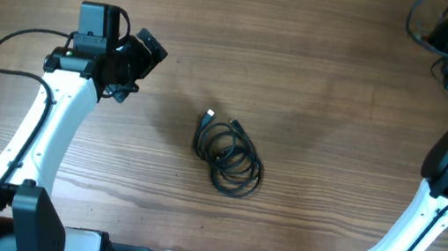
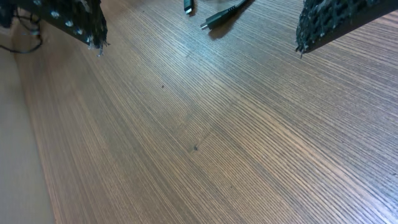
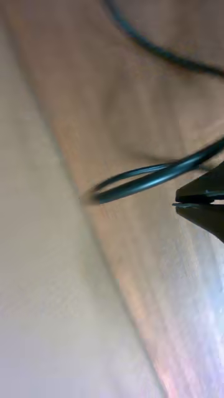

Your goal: Untangle cables

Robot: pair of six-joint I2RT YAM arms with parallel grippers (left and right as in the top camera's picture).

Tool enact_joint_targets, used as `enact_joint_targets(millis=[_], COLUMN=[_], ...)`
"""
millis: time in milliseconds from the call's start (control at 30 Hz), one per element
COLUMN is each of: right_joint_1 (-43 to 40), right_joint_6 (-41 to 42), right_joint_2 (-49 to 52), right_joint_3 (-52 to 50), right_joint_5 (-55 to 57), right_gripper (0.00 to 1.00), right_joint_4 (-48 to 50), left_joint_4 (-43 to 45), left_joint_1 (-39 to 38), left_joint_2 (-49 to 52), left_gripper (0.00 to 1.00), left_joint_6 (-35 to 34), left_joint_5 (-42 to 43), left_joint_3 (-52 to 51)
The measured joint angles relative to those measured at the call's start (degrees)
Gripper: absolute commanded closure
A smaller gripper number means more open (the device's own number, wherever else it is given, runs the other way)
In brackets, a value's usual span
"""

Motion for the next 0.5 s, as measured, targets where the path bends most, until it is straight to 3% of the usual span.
enact_joint_targets(millis=[33, 67, 100, 167, 233, 367, 500], right_joint_1=[0.46, 0.85, 1.22, 1.99, 2.4, 0.35, -7.48], right_joint_6=[-1.55, -2.51, -3.21, -4.11, -3.56, 2.64, 5.88], right_joint_2=[0.0, 0.0, 0.0, 0.0, 0.0, -0.04, -0.33], right_joint_3=[1.95, 3.89, 5.64, 8.96, 11.1, 11.69, 11.78], right_joint_5=[-0.48, -1.22, -1.79, -2.62, -3.04, -0.72, 2.56], right_gripper=[0.92, 0.79, 0.53, 0.22, 0.09, 0.06, 0.06], right_joint_4=[-0.96, -2.99, -5.25, -9.16, -11.17, -15.58, -21.27], left_joint_4=[0.0, 0.0, 0.0, 0.2, 0.66, 0.66, 0.68], left_joint_1=[0.0, 0.0, 0.0, 0.0, 0.0, 0.0, 0.0], left_joint_2=[0.0, 0.0, 0.0, 0.0, 0.0, 0.0, 0.0], left_gripper=[0.0, 0.0, 0.0, 0.0, 0.0, 0.0, 0.0], left_joint_6=[0.02, 0.02, 0.02, 0.0, 0.02, 0.0, 0.0], left_joint_5=[0.0, 0.0, 0.0, 0.0, 0.0, 0.0, -0.02], left_joint_3=[0.0, 0.0, 0.0, 0.0, 0.0, 0.0, 0.0])
